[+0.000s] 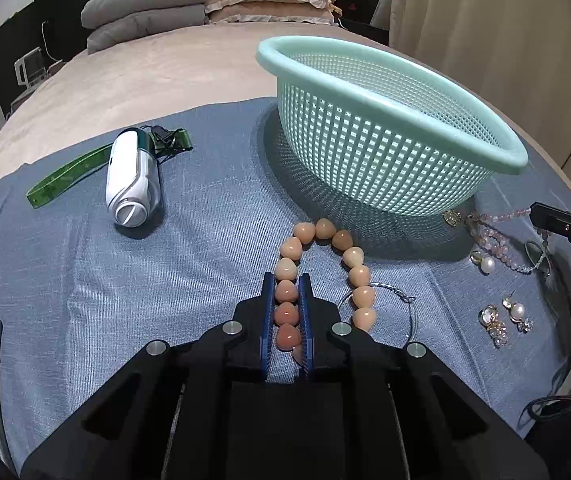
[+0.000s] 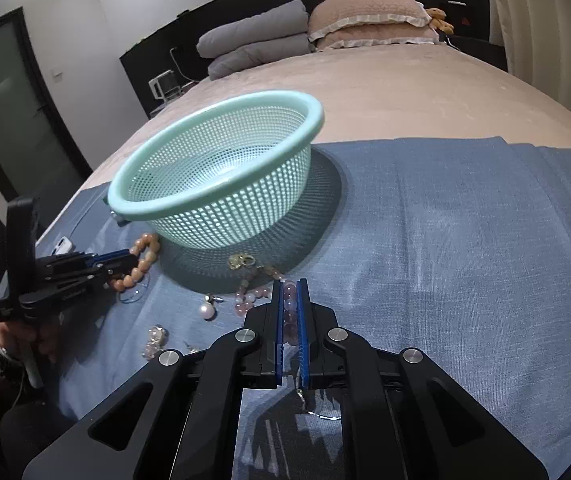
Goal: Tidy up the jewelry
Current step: 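Grasp the peach bead bracelet with the left tool while the right tool grasps the pink bead necklace, then carry bracelet and necklace over the green basket and open both tools to drop them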
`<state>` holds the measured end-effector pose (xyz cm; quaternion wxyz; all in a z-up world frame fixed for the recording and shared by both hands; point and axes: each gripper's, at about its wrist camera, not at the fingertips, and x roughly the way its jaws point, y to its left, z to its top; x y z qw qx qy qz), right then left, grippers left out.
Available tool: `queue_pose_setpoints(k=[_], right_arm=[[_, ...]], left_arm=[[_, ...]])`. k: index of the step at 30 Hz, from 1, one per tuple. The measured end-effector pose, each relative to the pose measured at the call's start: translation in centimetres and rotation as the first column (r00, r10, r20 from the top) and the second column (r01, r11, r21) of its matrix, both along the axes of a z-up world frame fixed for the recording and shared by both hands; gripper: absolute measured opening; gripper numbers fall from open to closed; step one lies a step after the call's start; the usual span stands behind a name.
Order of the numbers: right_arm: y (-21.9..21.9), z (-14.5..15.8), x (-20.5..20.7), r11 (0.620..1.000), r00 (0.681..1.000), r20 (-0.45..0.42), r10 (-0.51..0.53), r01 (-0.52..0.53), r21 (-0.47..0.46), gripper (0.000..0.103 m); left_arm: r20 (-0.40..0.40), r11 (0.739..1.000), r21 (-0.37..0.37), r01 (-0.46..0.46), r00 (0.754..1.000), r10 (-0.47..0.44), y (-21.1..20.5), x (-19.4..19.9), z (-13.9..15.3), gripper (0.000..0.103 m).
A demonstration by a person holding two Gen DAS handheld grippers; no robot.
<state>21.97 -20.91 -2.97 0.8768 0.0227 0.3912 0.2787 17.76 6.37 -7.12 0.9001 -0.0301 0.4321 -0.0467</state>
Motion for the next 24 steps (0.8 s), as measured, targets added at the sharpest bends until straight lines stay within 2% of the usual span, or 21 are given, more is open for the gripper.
queue_pose_setpoints(k=[4, 8, 11, 18, 24], right_arm=[[0.3, 1.4, -0.4, 1.000, 1.000, 0.025, 0.004, -0.004, -0.002, 0.006], [0.2, 3.6, -0.5, 1.000, 0.998, 0.065, 0.010, -0.010, 0.002, 0.006], [0.0, 5.5, -0.8, 1.000, 0.995, 0.103, 0.015, -0.016, 0.007, 0.006], [0.2, 9.6, -0.8, 1.000, 0.981, 0.196, 0.011, -0.012, 0.002, 0.006], [0.3, 13.4, -1.1, 0.998, 0.958, 0.284, 0.029, -0.043, 0.043, 0.006]], left_arm=[[-0.030, 0.999, -0.049, -0.016, 0.999, 0.015, 0.7, 0.4, 0.4, 0.012], [-0.060, 0.999, -0.054, -0.007, 0.998, 0.003, 0.6, 0.3, 1.4, 0.012], [-0.035, 1.000, -0.024, 0.009, 0.999, -0.009, -0.1, -0.5, 3.0, 0.012], [0.022, 1.000, -0.010, 0.025, 0.999, -0.024, 0.0, -1.4, 7.5, 0.012], [0.084, 0.999, 0.033, 0.031, 0.996, -0.033, -0.5, -2.6, 10.7, 0.012]])
